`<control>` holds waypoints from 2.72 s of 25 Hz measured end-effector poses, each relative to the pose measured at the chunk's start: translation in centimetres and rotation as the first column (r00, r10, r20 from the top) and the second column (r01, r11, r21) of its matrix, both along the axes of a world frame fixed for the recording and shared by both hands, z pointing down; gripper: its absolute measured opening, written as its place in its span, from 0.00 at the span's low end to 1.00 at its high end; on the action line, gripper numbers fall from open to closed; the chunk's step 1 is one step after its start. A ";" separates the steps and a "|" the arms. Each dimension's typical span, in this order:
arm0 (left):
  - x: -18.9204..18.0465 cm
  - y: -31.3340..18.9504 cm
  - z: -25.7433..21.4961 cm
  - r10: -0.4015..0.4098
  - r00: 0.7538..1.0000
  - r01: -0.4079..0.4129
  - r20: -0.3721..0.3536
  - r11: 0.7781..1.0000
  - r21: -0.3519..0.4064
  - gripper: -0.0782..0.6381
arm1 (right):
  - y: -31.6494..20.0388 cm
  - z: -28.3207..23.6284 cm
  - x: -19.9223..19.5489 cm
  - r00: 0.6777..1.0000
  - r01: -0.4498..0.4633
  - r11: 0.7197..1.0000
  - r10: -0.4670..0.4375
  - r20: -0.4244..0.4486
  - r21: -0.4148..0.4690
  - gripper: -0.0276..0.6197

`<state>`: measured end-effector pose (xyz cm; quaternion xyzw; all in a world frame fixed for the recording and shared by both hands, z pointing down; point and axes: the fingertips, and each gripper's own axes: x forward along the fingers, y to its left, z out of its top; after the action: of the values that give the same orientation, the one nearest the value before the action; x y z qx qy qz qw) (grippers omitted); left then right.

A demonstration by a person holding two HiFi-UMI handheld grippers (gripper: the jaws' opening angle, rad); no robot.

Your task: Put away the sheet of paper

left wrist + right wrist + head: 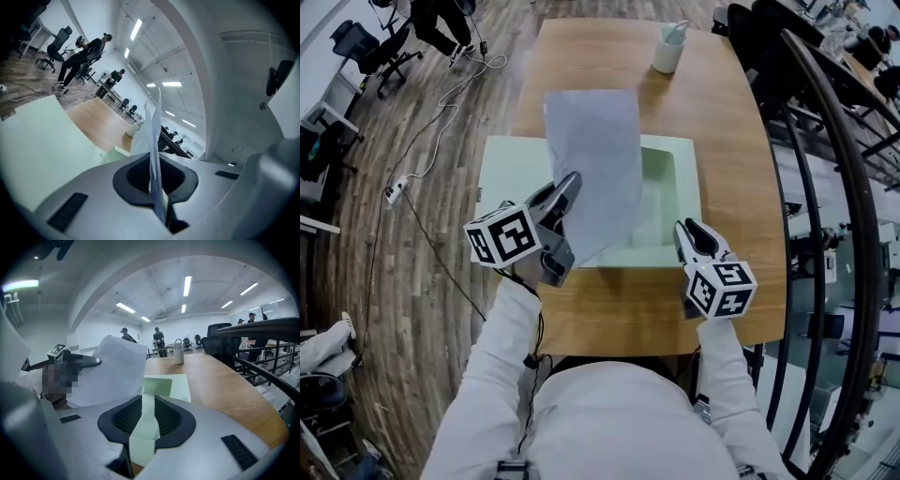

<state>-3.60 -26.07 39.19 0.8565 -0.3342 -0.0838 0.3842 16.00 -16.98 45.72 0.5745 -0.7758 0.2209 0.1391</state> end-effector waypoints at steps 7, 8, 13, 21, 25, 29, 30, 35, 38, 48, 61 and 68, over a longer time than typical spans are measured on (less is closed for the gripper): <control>-1.4 -0.1 4.4 -0.016 0.997 0.006 -0.069 0.989 -0.146 0.13 | -0.2 0.9 0.7 1.000 0.006 1.000 -0.006 -0.001 -0.019 0.18; -1.7 -0.2 4.9 -0.018 0.998 0.008 -0.061 0.988 -0.157 0.13 | -0.2 0.9 0.7 1.000 0.007 1.000 -0.007 -0.002 -0.020 0.18; -3.4 -0.8 7.5 -0.014 1.000 0.016 0.014 0.980 -0.198 0.13 | -0.5 1.1 0.8 1.000 0.013 1.000 -0.013 -0.006 -0.028 0.18; -4.7 -0.7 11.3 0.022 0.992 0.014 0.120 0.957 -0.291 0.13 | -0.8 1.6 1.3 1.000 0.018 0.999 -0.018 -0.005 -0.030 0.18; -5.2 -0.3 12.4 0.057 0.981 0.005 0.185 0.948 -0.319 0.13 | -0.9 1.6 1.5 1.000 0.020 0.999 -0.020 -0.007 -0.031 0.18; -5.5 -0.4 13.3 0.089 0.963 0.003 0.254 0.939 -0.343 0.13 | -1.0 1.6 1.5 1.000 0.021 0.999 -0.022 -0.006 -0.035 0.18; -5.5 -0.4 13.6 0.101 0.955 0.003 0.280 0.938 -0.348 0.13 | -1.0 1.6 1.5 1.000 0.023 0.999 -0.023 -0.006 -0.035 0.18; -5.9 -0.1 14.8 0.163 0.907 -0.013 0.387 0.932 -0.363 0.13 | -0.9 1.7 1.4 1.000 0.024 0.999 -0.024 -0.003 -0.036 0.18; -6.5 -0.4 15.3 0.176 0.897 -0.013 0.405 0.928 -0.372 0.13 | -0.9 1.8 1.4 1.000 0.020 0.999 -0.020 -0.002 -0.036 0.18; -8.6 -0.4 16.3 0.213 0.864 -0.015 0.457 0.917 -0.399 0.13 | -1.0 1.9 2.1 1.000 0.010 0.999 -0.010 -0.001 -0.039 0.18; -8.2 -1.6 15.7 0.273 0.846 -0.125 0.459 0.937 -0.326 0.13 | -0.7 1.8 2.0 1.000 0.015 0.999 -0.015 -0.003 -0.041 0.18; -5.9 -3.1 15.4 0.295 0.822 -0.167 0.487 0.943 -0.289 0.13 | -0.5 1.9 2.0 1.000 0.018 0.999 -0.018 -0.003 -0.043 0.18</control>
<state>-9.54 -29.16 54.56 0.8299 -0.3264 0.2397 0.3837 18.01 -17.52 47.59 0.5646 -0.7758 0.2354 0.1546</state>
